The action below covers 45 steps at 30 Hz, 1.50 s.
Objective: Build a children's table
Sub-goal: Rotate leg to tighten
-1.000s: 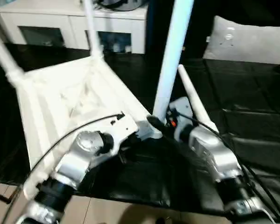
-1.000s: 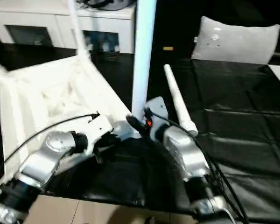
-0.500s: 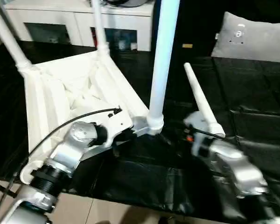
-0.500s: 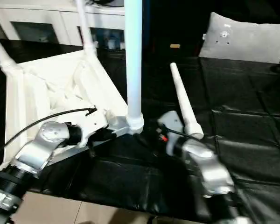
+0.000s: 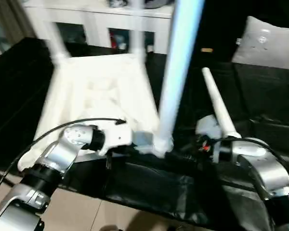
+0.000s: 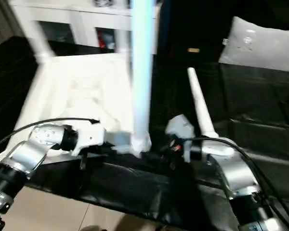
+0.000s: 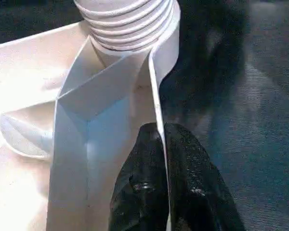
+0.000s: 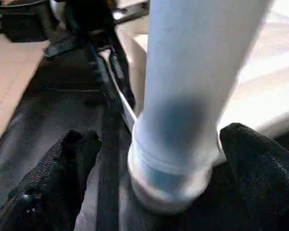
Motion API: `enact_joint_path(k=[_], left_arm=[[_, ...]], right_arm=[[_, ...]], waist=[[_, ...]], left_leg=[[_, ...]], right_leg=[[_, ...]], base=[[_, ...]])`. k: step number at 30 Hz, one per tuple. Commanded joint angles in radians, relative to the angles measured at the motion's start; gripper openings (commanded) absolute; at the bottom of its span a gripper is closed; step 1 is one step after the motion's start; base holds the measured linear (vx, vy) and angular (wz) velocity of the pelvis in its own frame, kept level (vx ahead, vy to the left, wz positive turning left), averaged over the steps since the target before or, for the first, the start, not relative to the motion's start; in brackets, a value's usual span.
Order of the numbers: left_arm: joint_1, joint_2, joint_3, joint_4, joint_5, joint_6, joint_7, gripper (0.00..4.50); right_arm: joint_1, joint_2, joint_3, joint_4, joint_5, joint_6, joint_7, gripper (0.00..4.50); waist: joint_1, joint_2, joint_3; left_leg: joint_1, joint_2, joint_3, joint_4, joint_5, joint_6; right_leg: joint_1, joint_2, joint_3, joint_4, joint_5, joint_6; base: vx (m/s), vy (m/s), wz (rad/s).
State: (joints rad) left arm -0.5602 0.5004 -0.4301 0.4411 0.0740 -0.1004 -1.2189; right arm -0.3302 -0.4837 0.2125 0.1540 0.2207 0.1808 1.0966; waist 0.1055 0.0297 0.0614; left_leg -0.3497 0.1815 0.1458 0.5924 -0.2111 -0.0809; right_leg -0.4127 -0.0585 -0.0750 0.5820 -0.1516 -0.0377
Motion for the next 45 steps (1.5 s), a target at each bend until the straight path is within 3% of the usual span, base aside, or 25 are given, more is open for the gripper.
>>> enact_joint_path(k=[1,3,10,20,24,26,27,29,30,31,34,36,39,41,44,45], left_arm=[[-0.019,-0.008,-0.052,-0.006,0.020,-0.054,-0.053,0.00],[-0.026,-0.014,-0.053,-0.001,0.021,-0.065,-0.071,0.00],[-0.041,-0.014,-0.052,0.038,0.024,-0.098,-0.082,0.00],[-0.021,-0.003,-0.039,0.039,0.011,-0.095,-0.086,0.00],[0.002,-0.012,-0.018,0.021,-0.006,-0.056,-0.057,0.00],[0.028,-0.032,0.010,-0.029,-0.017,0.033,0.006,0.00],[0.028,-0.032,0.010,-0.029,-0.017,0.033,0.006,0.00],[0.049,-0.075,0.050,-0.080,-0.031,0.144,0.099,0.00],[0.055,-0.104,0.067,-0.100,-0.038,0.193,0.148,0.00],[0.059,-0.119,0.074,-0.112,-0.038,0.217,0.173,0.00],[0.069,-0.189,0.087,-0.155,-0.016,0.302,0.285,0.00],[0.071,-0.337,0.090,-0.210,0.022,0.421,0.452,0.00],[0.063,-0.396,0.088,-0.211,0.034,0.446,0.518,0.00],[0.053,-0.436,0.085,-0.200,0.047,0.439,0.569,0.00],[0.041,-0.464,0.080,-0.199,0.073,0.437,0.611,0.00],[0.039,-0.464,0.081,-0.199,0.079,0.437,0.611,0.00]], right_arm=[[-0.023,-0.001,0.012,0.030,-0.016,-0.015,0.012,4.48],[-0.048,0.018,0.015,0.073,-0.023,-0.023,0.014,4.10],[-0.068,0.023,0.033,0.109,-0.002,-0.009,0.063,3.59],[-0.055,0.041,0.025,0.114,0.028,0.029,0.091,2.80],[-0.024,0.063,0.017,0.087,0.046,0.070,0.061,2.73],[0.003,0.098,0.011,0.052,0.047,0.137,-0.017,2.71],[0.003,0.098,0.011,0.052,0.047,0.137,-0.017,2.70],[0.013,0.154,0.006,0.055,0.006,0.150,-0.151,2.70],[0.011,0.185,-0.003,0.065,-0.008,0.162,-0.216,2.70],[0.009,0.204,-0.010,0.071,-0.012,0.168,-0.251,2.70],[-0.005,0.282,-0.041,0.103,-0.030,0.186,-0.387,2.69],[-0.033,0.382,-0.084,0.162,-0.068,0.188,-0.576,2.69],[-0.046,0.411,-0.098,0.185,-0.077,0.186,-0.640,2.69],[-0.057,0.429,-0.106,0.205,-0.093,0.176,-0.689,2.69],[-0.068,0.443,-0.127,0.229,-0.116,0.134,-0.724,2.69],[-0.068,0.443,-0.136,0.232,-0.115,0.117,-0.721,3.04]], waist=[[-0.006,0.007,-0.077],[-0.002,0.007,-0.077],[-0.001,0.001,-0.073],[-0.003,-0.001,-0.068],[-0.004,0.000,-0.066],[-0.009,-0.001,-0.063],[-0.011,-0.001,-0.061],[-0.021,0.003,-0.053],[-0.028,0.003,-0.049],[-0.032,-0.001,-0.048],[-0.054,-0.004,-0.042],[-0.077,-0.001,-0.043],[-0.086,0.001,-0.048],[-0.092,0.001,-0.054],[-0.091,0.001,-0.055],[-0.090,0.000,-0.056]], left_leg=[[-0.003,0.041,0.004,-0.060,-0.101,0.074],[-0.004,0.041,0.004,-0.060,-0.108,0.060],[-0.006,0.039,0.004,-0.060,-0.117,0.058],[-0.008,0.039,0.004,-0.060,-0.110,0.062],[-0.008,0.039,0.004,-0.062,-0.117,0.057],[-0.010,0.040,0.003,-0.065,-0.124,0.050],[-0.008,0.040,0.002,-0.067,-0.132,0.048],[-0.006,0.041,0.002,-0.073,-0.176,0.029],[0.000,0.034,0.001,-0.073,-0.214,0.021],[-0.002,0.031,0.000,-0.074,-0.224,0.017],[-0.003,0.017,-0.006,-0.071,-0.267,0.012],[-0.003,0.022,-0.008,-0.073,-0.271,0.014],[-0.007,0.022,-0.012,-0.076,-0.268,0.032],[-0.006,0.028,-0.010,-0.076,-0.245,0.052],[-0.010,0.027,-0.003,-0.073,-0.212,0.075],[-0.010,0.026,-0.003,-0.072,-0.207,0.078]], right_leg=[[0.071,-0.078,0.048,-0.050,-0.172,-0.217],[0.071,-0.078,0.049,-0.051,-0.195,-0.207],[0.070,-0.077,0.049,-0.054,-0.229,-0.189],[0.066,-0.074,0.048,-0.055,-0.261,-0.175],[0.067,-0.075,0.049,-0.057,-0.282,-0.166],[0.066,-0.077,0.049,-0.058,-0.296,-0.164],[0.065,-0.076,0.048,-0.060,-0.312,-0.161],[0.060,-0.076,0.048,-0.068,-0.390,-0.144],[0.056,-0.076,0.044,-0.080,-0.468,-0.126],[0.059,-0.075,0.042,-0.081,-0.501,-0.113],[0.055,-0.074,0.031,-0.106,-0.652,-0.037],[0.054,-0.073,0.025,-0.111,-0.643,-0.034],[0.061,-0.073,0.021,-0.113,-0.583,-0.044],[0.060,-0.072,0.025,-0.105,-0.474,-0.090],[0.060,-0.074,0.031,-0.099,-0.424,-0.120],[0.061,-0.074,0.030,-0.099,-0.426,-0.121]], base=[[0.000,0.000,0.00],[0.000,0.000,0.00],[0.000,0.000,0.00],[0.000,0.000,0.00],[0.000,0.000,0.00],[0.000,0.000,0.00],[0.000,0.000,0.00],[0.000,0.000,0.00],[0.000,0.000,0.00],[0.000,0.000,0.00],[0.000,0.000,0.00],[0.000,0.000,0.00],[0.000,0.000,0.00],[0.000,0.000,0.00],[0.000,0.000,0.00],[0.000,0.000,0.00]])
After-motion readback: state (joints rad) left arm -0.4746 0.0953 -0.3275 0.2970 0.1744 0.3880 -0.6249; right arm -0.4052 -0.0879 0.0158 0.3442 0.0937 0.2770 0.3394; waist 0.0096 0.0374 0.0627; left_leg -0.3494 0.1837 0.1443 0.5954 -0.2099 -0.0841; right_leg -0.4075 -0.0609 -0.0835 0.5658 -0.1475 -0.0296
